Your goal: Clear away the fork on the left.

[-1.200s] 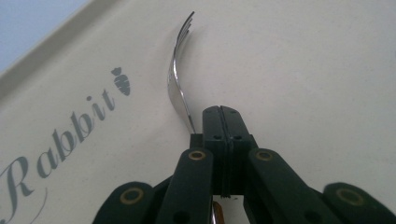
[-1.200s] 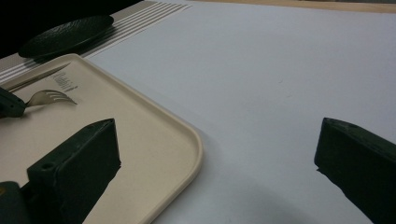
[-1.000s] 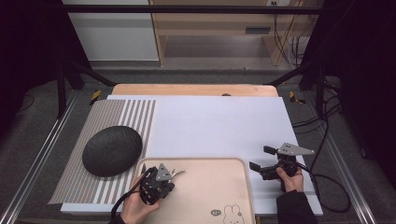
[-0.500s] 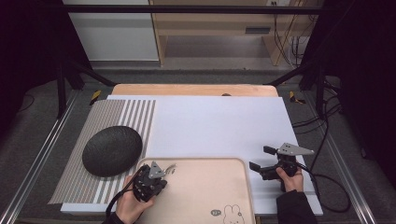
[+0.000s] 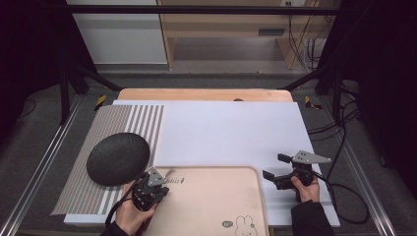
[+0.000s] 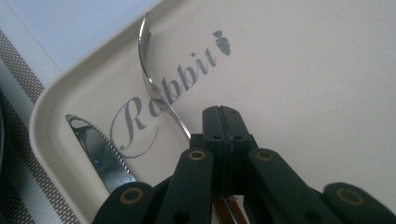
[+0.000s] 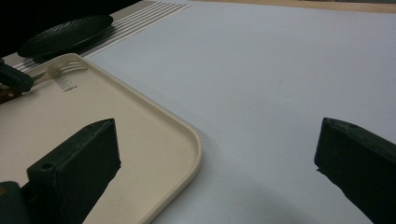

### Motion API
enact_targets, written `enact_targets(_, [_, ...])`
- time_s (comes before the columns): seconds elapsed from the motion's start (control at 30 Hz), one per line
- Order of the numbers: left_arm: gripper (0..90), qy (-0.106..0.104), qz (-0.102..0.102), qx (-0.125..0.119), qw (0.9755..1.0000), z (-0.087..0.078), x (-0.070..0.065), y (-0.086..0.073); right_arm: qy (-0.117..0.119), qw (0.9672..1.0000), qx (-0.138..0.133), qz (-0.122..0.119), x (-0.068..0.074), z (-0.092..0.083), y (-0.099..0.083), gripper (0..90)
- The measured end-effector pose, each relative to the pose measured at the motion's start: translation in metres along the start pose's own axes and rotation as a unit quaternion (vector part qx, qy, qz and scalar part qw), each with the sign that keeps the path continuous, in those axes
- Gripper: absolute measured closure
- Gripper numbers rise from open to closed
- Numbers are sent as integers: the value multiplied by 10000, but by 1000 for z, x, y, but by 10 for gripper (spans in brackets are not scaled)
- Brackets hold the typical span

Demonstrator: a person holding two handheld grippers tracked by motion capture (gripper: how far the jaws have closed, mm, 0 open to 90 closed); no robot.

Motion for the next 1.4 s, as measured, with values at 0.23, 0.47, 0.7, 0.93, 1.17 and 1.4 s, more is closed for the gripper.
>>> enact_targets(0.23, [899, 42, 6, 29, 10000, 0, 1, -3, -2, 10000, 3, -7, 0, 0, 0, 2])
enact_targets(0.47, [899, 134, -61, 102, 9998, -2, 5, -8, -2, 10000, -6, -2, 0, 0, 0, 2])
enact_targets(0.7, [898, 129, -94, 122, 9998, -2, 6, -11, -2, 10000, -11, -1, 0, 0, 0, 2])
enact_targets(0.93, [792, -106, -251, -206, 9994, -10, 7, -6, 3, 10000, -16, -7, 0, 0, 0, 2])
enact_targets(1.17, [461, -412, -290, -783, 9957, -28, 12, 2, 1, 10000, -13, -9, 0, -1, 0, 2])
enact_targets(1.4, [108, -451, -195, -1040, 9934, -39, 22, 5, -9, 10000, -1, -4, 0, 0, 0, 2])
Point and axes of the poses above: each handheld gripper's, and its own axes: z roughly forward along the jaws, y roughly out of its top, x roughly to its left, the point moved 6 cm from there along z, roughly forward along the jaws
